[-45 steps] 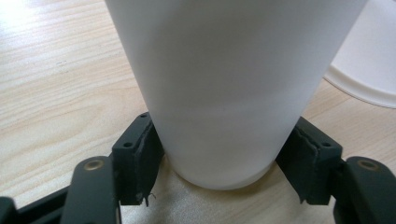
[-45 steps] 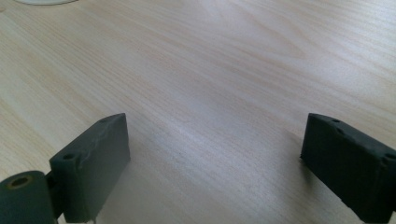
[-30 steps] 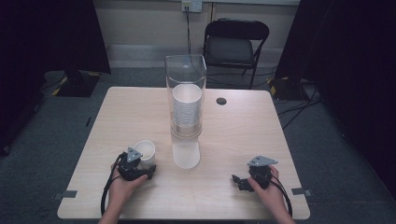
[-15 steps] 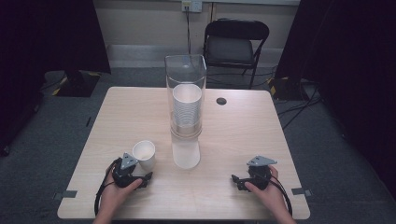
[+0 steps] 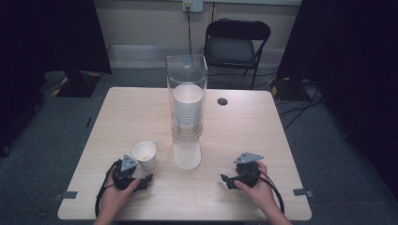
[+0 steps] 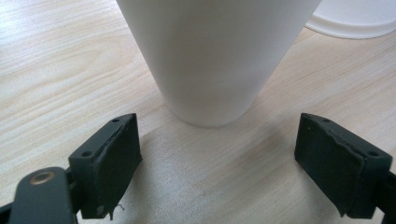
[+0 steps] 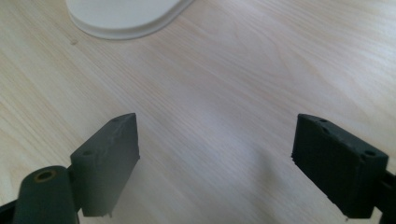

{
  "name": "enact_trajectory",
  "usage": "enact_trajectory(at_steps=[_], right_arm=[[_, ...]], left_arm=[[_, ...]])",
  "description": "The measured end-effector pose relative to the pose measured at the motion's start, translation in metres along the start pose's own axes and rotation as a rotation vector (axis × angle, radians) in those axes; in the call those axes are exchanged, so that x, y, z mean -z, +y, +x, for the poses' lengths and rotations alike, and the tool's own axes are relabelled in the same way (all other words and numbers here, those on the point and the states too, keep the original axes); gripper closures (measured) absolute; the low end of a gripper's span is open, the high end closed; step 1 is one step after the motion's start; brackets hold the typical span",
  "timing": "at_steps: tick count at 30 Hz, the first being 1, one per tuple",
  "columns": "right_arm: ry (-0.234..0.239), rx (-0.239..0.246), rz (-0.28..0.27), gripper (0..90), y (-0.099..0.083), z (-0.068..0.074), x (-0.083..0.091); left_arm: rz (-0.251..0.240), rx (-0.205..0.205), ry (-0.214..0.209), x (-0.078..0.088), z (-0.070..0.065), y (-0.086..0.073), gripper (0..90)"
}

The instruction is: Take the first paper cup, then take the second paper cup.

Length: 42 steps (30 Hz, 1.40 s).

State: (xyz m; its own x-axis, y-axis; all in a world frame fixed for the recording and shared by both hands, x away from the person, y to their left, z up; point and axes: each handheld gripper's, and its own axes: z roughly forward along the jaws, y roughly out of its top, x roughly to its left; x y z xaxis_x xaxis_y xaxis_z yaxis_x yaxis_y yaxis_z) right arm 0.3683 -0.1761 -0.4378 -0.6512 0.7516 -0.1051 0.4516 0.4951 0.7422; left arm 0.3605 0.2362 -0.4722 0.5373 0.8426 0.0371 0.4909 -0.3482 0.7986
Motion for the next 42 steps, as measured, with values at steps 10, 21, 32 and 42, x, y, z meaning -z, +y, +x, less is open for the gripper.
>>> enact_trajectory(at_steps=[10,21,32,42], right_arm=[[0.083,0.010,-0.065,13.7,0.030,0.018,-0.002],[0.115,-0.012,-0.092,16.2,0.053,0.029,-0.015],[0.169,-0.046,-0.123,19.7,0.062,0.036,-0.024],[0.152,-0.044,-0.171,19.6,0.086,0.042,-0.030]], left_arm=[[0.001,0.000,0.000,0.000,0.000,0.000,14.1],[0.000,0.001,0.000,0.000,0.000,0.000,14.1],[0.001,0.001,0.000,0.000,0.000,0.000,14.0],[0.001,0.001,0.000,0.000,0.000,0.000,14.1]])
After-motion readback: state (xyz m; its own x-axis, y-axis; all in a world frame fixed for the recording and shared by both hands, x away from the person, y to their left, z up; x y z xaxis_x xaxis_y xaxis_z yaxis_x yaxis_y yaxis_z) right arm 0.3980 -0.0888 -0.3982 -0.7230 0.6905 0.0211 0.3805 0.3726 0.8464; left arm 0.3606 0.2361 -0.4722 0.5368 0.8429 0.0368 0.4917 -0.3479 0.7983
